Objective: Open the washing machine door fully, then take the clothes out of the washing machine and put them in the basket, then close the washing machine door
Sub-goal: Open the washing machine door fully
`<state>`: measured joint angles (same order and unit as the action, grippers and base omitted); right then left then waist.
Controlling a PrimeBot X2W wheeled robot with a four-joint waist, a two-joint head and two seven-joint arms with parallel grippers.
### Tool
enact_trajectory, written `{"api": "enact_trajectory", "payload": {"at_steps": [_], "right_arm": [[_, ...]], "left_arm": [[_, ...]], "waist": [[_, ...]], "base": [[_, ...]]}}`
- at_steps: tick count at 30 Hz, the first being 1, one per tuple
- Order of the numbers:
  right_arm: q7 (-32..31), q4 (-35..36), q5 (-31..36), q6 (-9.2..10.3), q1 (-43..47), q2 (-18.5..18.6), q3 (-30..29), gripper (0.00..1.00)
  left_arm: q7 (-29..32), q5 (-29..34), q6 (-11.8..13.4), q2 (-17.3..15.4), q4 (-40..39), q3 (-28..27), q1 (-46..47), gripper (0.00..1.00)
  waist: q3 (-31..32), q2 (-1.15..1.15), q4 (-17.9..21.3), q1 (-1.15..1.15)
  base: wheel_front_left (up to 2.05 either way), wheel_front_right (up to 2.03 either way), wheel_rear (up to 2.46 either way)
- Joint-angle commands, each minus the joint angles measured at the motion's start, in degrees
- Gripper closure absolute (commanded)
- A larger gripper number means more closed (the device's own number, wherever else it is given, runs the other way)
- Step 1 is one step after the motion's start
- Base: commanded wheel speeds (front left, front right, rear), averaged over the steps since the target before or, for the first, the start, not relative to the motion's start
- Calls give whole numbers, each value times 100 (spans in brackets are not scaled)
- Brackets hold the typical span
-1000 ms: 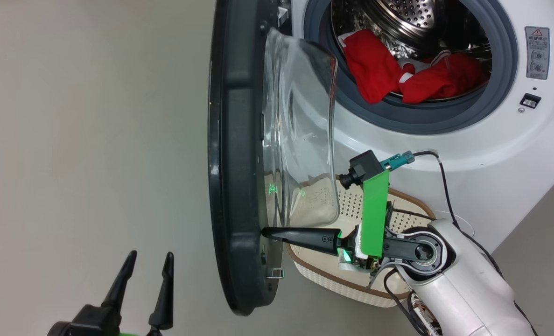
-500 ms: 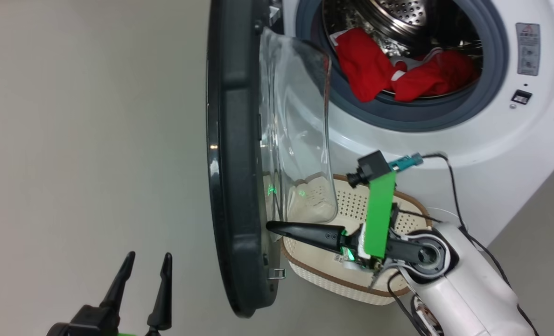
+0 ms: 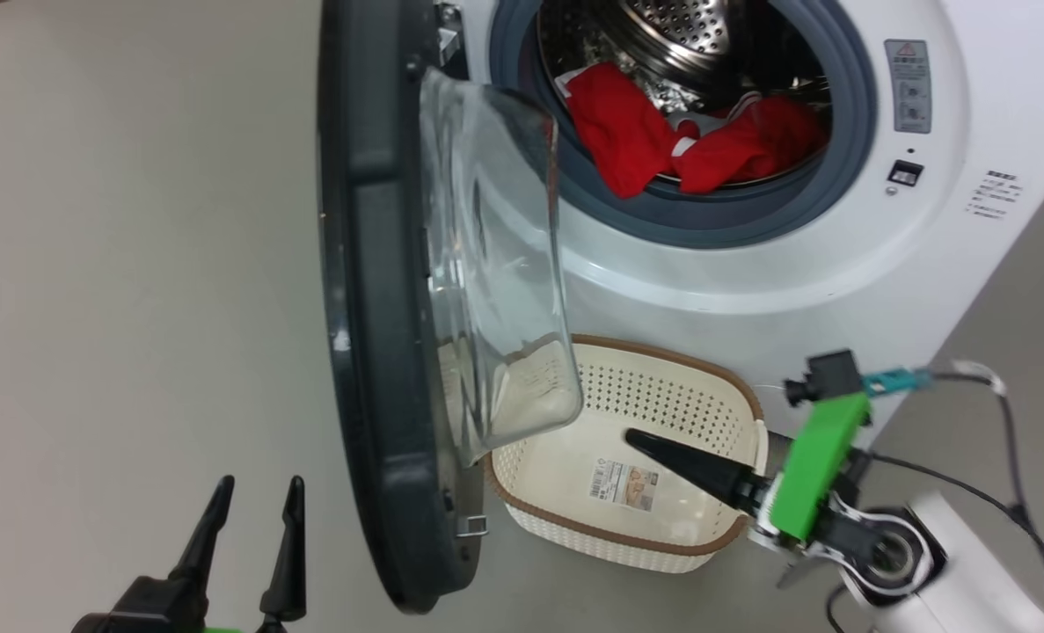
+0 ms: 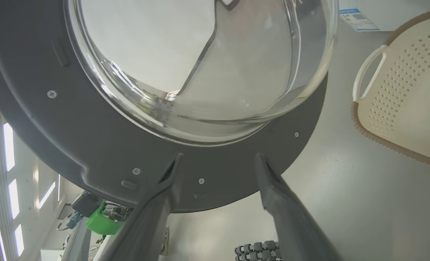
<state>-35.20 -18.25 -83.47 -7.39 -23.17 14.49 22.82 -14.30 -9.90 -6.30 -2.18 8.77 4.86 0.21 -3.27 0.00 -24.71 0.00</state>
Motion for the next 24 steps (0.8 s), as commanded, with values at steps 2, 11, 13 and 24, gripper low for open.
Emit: {"api": "enact_trajectory", "payload": {"at_steps": [2, 11, 13, 24], "right_arm": [[486, 210, 220, -10, 235, 173, 37, 0], [1816, 111, 1124, -10, 534, 850, 626, 0], [2484, -82, 1521, -10, 500, 1047, 957, 0], [4914, -716, 2462, -10, 193, 1377, 1955, 0]], "left_arm": [[-70, 32, -24, -70, -115, -254, 48, 0], [-70, 52, -38, -70, -112, -404, -33, 0], [-70, 67, -45, -70, -95, -428, -51, 0], [-70, 97, -59, -70, -50, -481, -127, 0]], "waist": [[65, 0, 136, 0], [102, 0, 367, 0], [123, 0, 417, 0], [250, 0, 505, 0]], "base": [[0, 0, 0], [0, 0, 0], [0, 0, 0], [0, 0, 0]]}}
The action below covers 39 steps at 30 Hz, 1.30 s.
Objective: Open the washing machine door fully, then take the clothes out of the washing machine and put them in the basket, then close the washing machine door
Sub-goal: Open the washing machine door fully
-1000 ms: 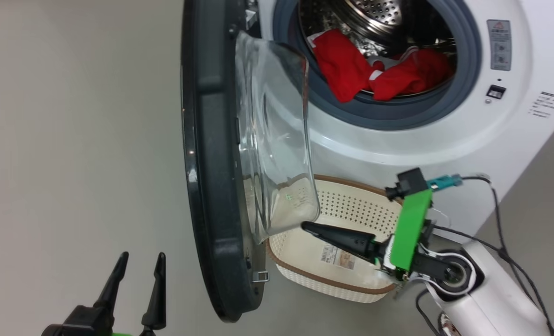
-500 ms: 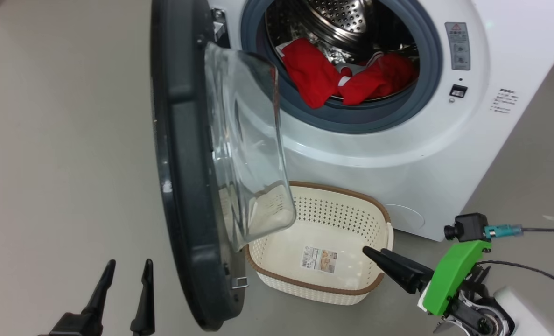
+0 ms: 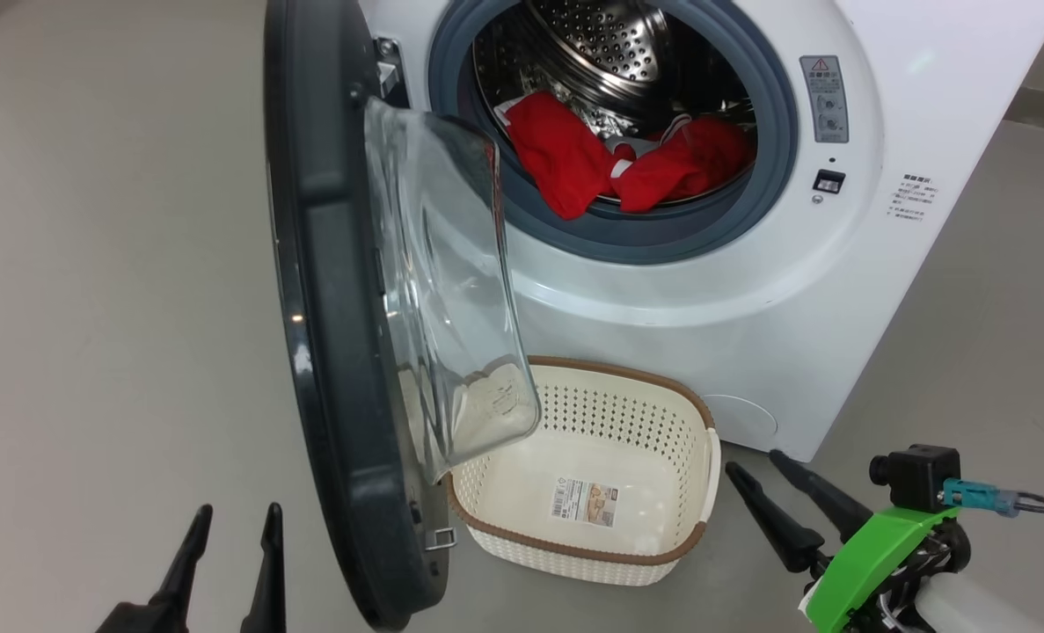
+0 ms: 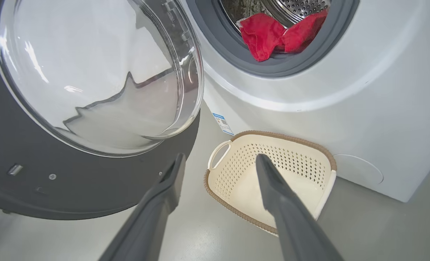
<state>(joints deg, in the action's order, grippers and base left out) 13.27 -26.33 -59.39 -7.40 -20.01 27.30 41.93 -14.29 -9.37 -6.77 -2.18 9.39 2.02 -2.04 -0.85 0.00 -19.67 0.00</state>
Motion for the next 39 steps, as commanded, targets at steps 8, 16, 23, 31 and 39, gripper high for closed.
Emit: {"api": "enact_trajectory", "payload": {"at_steps": [8, 16, 23, 31, 39], "right_arm": [[171, 491, 1628, -9, 175, -284, -1469, 0], [172, 1004, 3075, -9, 768, -761, -2581, 0], [173, 861, 3416, -9, 1129, -1012, -2811, 0], [173, 886, 3582, -9, 1184, -1146, -2993, 0], [173, 923, 3646, -9, 1149, -1172, -3076, 0]], "left_arm": [[-71, 61, -17, -70, -146, -212, 43, 0], [-71, 69, -21, -70, -189, -169, 58, 0], [-71, 36, 6, -70, -173, -108, 29, 0], [-71, 66, 22, -70, -202, -110, 61, 0], [-71, -16, 89, -70, -1181, -569, 404, 100]], "waist": [[64, 0, 8, 0], [64, 0, -57, 0], [67, 0, -93, 0], [39, 0, -85, 0], [0, 0, -135, 0]], "base": [[0, 0, 0], [0, 0, 0], [0, 0, 0], [0, 0, 0], [0, 0, 0]]}}
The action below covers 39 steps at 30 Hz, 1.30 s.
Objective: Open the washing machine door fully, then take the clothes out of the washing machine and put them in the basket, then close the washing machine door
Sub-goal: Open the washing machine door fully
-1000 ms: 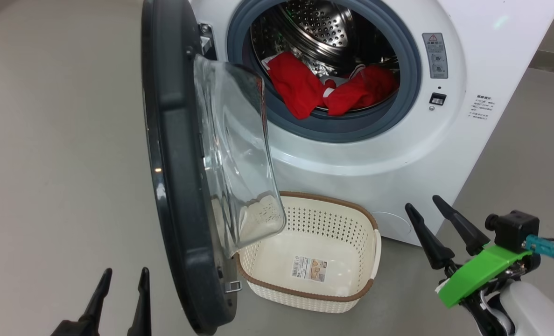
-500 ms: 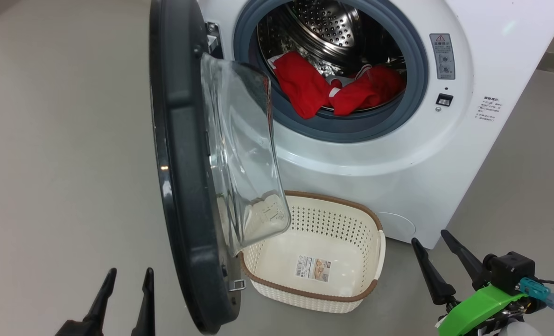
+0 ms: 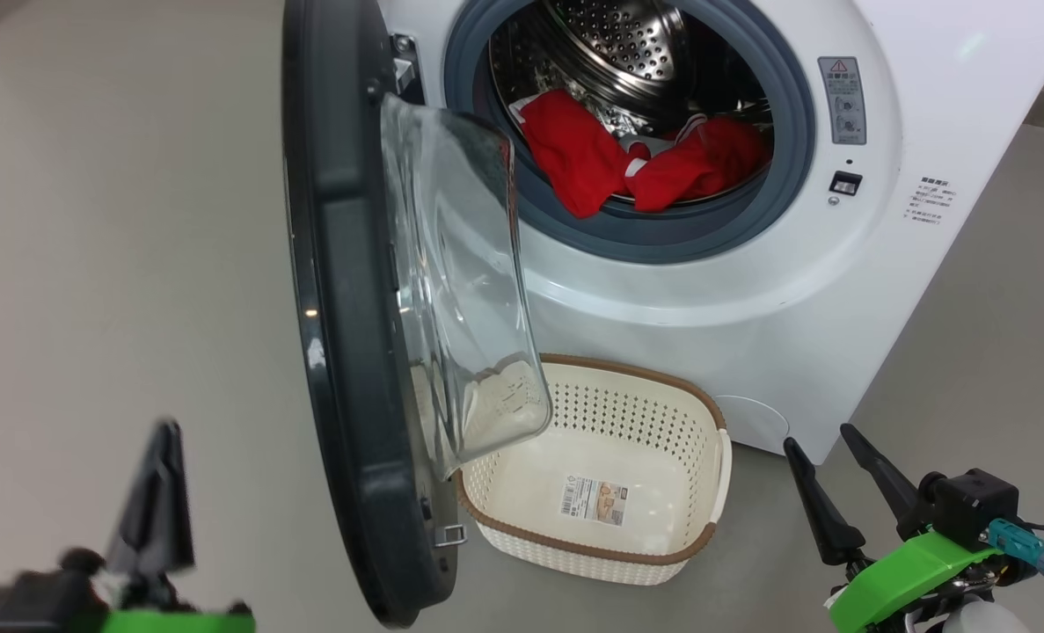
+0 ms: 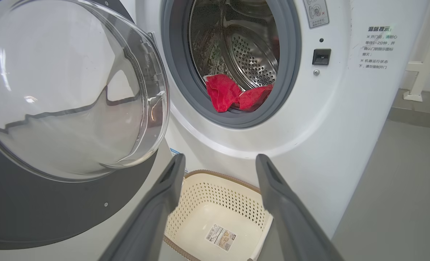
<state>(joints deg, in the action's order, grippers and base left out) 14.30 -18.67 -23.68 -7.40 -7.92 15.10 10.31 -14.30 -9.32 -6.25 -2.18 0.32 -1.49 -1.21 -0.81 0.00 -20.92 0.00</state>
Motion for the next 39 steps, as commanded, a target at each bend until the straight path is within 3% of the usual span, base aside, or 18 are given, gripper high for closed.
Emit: {"api": "enact_trajectory", "payload": {"at_steps": [1, 5, 11, 18, 21, 29, 39], "right_arm": [[70, 173, 79, -9, -58, 47, 89, 0], [70, 205, 86, -9, -66, 55, 82, 0], [70, 242, 104, -9, -94, 35, 94, 0], [70, 240, 112, -9, -133, 36, 123, 0], [70, 241, 118, -9, -155, 46, 129, 0], [70, 219, 113, -9, -191, 36, 170, 0], [70, 223, 102, -9, -222, 42, 186, 0]], "left_arm": [[-70, -63, 51, -70, -518, -260, 391, 100], [-70, -146, 83, -70, -1535, -127, 600, 100], [-70, -190, 10, -70, -2345, 825, 460, 100], [115, -345, -84, -120, -2102, 2089, -94, 100], [374, -857, -99, -110, -1702, 2377, -273, 100], [717, -1386, -68, -104, -892, 2420, -328, 100], [643, -1416, 279, -137, -656, 2107, -292, 100]], "waist": [[-8, 0, -18, 0], [-21, 0, -40, 0], [-30, 0, 1, 0], [-102, 0, 33, 0], [-129, 0, 24, 0], [-139, 0, 25, 0], [-183, 0, -40, 0]], "base": [[0, 0, 0], [0, 0, 0], [0, 0, 0], [0, 0, 0], [0, 0, 0], [0, 0, 0], [0, 0, 0]]}}
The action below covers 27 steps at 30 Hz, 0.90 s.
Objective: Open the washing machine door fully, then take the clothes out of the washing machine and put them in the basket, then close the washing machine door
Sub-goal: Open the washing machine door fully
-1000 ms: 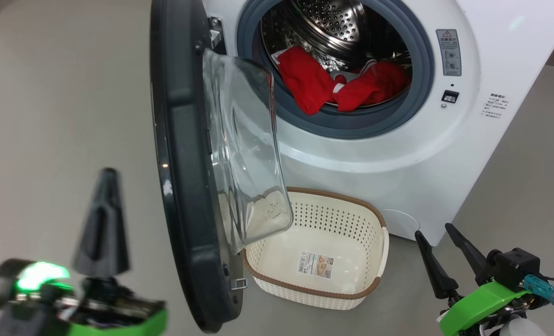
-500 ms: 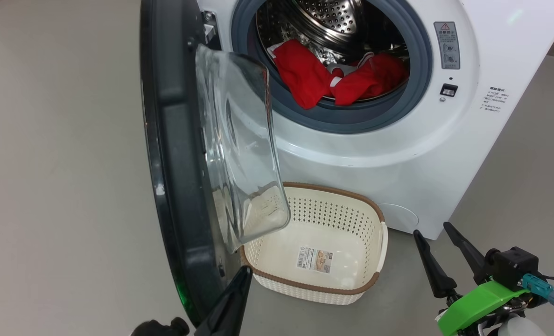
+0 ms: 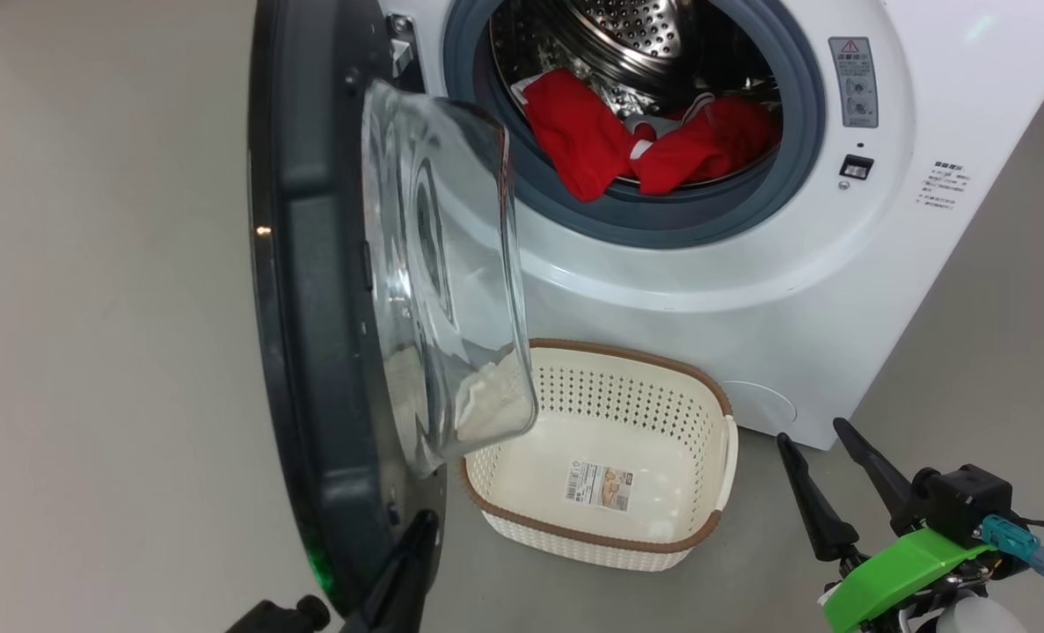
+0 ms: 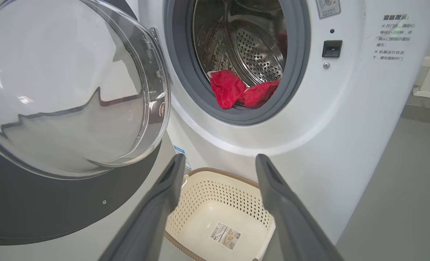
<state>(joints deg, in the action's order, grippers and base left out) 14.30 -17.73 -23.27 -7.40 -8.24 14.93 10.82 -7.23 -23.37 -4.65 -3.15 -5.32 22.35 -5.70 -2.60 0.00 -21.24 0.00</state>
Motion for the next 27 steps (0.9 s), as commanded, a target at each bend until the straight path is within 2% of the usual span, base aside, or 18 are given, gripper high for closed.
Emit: {"api": "enact_trajectory", "payload": {"at_steps": [1, 10, 17, 27], "right_arm": [[70, 129, 61, -9, -196, 56, 146, 0], [70, 121, 67, -9, -261, 21, 266, 0], [70, 140, 75, -9, -308, 23, 274, 0], [70, 145, 75, -9, -403, 71, 283, 0]], "left_arm": [[-68, 3, 157, -62, -77, -315, 157, 100], [-231, 37, 512, -389, 105, -935, 197, 100], [-415, -69, 691, -628, 372, -1497, 394, 100], [-632, -199, 613, -1031, 1318, -2068, 1091, 100]], "waist": [[-9, 0, -20, 0], [-90, 0, -170, 0], [-168, 0, -267, 0], [-353, 0, -341, 0]], "base": [[0, 0, 0], [0, 0, 0], [0, 0, 0], [0, 0, 0]]}}
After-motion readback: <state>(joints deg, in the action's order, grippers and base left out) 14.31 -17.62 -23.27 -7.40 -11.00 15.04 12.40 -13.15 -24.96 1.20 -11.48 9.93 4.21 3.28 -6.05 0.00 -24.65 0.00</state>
